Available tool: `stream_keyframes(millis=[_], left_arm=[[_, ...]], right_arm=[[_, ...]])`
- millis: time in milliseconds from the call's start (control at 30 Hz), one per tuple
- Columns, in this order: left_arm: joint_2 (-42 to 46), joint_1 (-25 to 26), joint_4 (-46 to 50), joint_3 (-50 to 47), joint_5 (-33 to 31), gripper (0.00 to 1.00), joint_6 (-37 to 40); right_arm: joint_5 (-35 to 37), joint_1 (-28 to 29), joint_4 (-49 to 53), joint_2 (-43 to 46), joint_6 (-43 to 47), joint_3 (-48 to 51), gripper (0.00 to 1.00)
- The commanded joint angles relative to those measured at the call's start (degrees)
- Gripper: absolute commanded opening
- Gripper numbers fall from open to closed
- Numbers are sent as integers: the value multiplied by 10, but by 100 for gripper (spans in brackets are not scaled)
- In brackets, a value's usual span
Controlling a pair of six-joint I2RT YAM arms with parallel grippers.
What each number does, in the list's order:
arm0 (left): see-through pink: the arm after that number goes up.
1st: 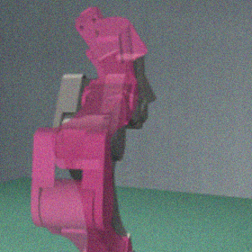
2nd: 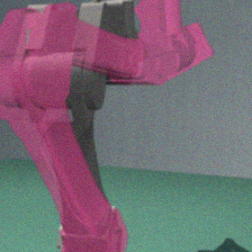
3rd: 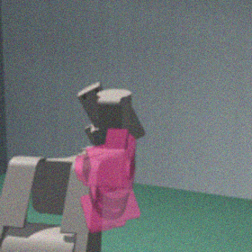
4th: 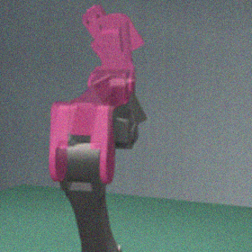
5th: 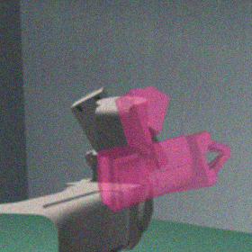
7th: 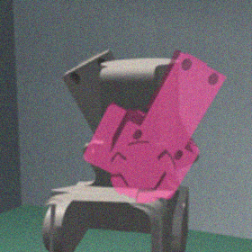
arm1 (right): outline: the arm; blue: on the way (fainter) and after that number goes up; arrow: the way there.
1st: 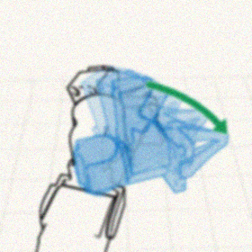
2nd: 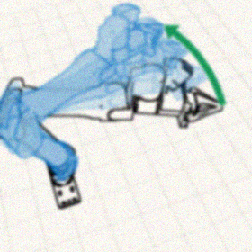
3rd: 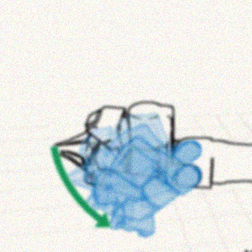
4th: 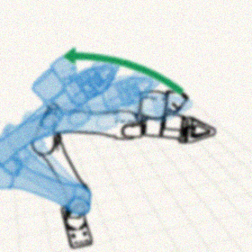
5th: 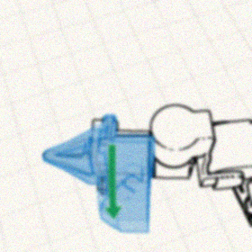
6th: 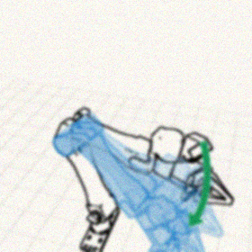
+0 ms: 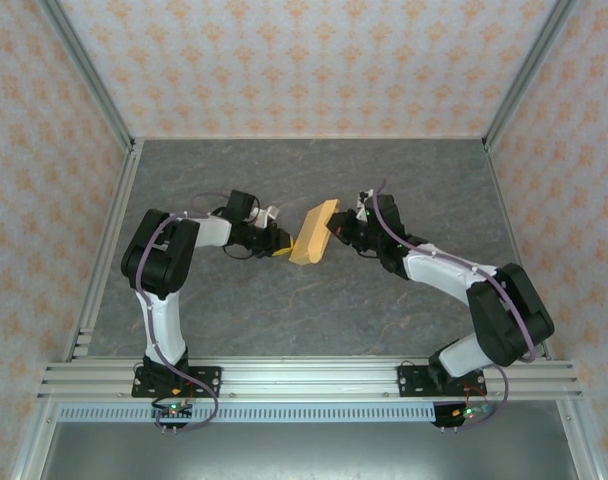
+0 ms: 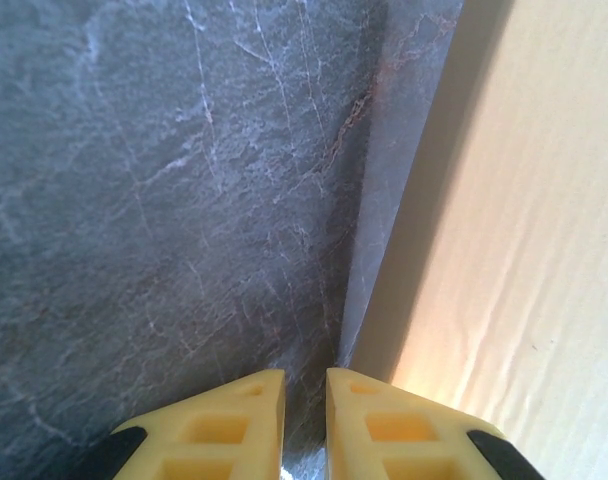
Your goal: Fold the paper box
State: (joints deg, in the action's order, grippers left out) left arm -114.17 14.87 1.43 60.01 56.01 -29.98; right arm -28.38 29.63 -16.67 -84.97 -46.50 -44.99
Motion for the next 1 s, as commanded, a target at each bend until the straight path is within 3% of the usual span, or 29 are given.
stream_keyframes(millis=[0, 400, 600, 800, 967], left_arm=[[-33, 18, 77, 1, -71, 19, 24], [-25, 26, 127, 25, -115, 23, 53], [-12, 26, 147, 29, -145, 32, 61], [35, 21, 167, 18, -225, 44, 62], [143, 17, 194, -7, -369, 49, 61]], right_arm=[[23, 13, 4, -19, -5, -23, 1], [74, 37, 84, -66, -6, -75, 1], [94, 45, 94, -96, -5, -90, 1], [112, 53, 117, -111, 4, -102, 1], [119, 55, 122, -107, 7, -99, 2]])
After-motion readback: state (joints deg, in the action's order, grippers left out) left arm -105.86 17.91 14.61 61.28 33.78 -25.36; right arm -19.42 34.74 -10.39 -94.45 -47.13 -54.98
